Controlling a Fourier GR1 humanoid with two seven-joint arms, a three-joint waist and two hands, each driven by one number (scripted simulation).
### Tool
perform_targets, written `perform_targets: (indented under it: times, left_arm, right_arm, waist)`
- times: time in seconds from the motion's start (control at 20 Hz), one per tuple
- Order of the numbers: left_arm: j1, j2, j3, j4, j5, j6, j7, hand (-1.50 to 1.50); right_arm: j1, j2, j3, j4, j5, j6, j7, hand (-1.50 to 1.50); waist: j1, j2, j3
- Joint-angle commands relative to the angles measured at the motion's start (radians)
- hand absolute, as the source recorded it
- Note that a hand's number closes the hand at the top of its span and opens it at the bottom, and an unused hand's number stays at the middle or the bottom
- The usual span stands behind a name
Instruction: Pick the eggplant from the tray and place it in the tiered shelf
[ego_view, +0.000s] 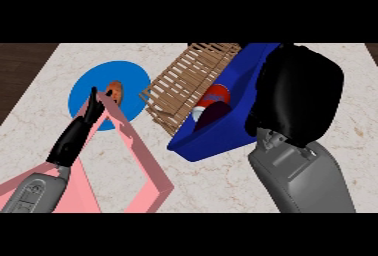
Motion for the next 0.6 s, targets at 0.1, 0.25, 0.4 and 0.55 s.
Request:
perform_targets:
  times: [0.1, 0.25, 0.4, 0.55]
  left_arm:
    - [0.007, -0.011, 0.007, 0.025, -0.007, 0.015, -0.014, 0.00]
    - [-0.019, 0.004, 0.014, 0.025, 0.003, -0.009, -0.004, 0.00]
    - [-0.007, -0.001, 0.023, 0.019, 0.017, -0.011, -0.003, 0.00]
    - [0.012, 0.012, 0.031, 0.024, 0.020, -0.018, -0.012, 0.00]
  right_arm:
    - [-0.041, 0.000, -0.100, 0.157, -0.034, -0.165, 0.253, 1.50]
    - [-0.098, 0.000, -0.096, 0.210, -0.072, -0.186, 0.286, -1.50]
    - [-0.094, 0.000, -0.052, 0.228, -0.056, -0.360, 0.257, -1.50]
    - [-0.186, 0.000, -0.062, 0.212, -0.018, -0.441, 0.259, -1.50]
  waist:
    - [-0.008, 0.041, 0.012]
    - [-0.005, 0.038, 0.012]
    - [-0.008, 0.037, 0.013]
    - [-0.012, 0.032, 0.013]
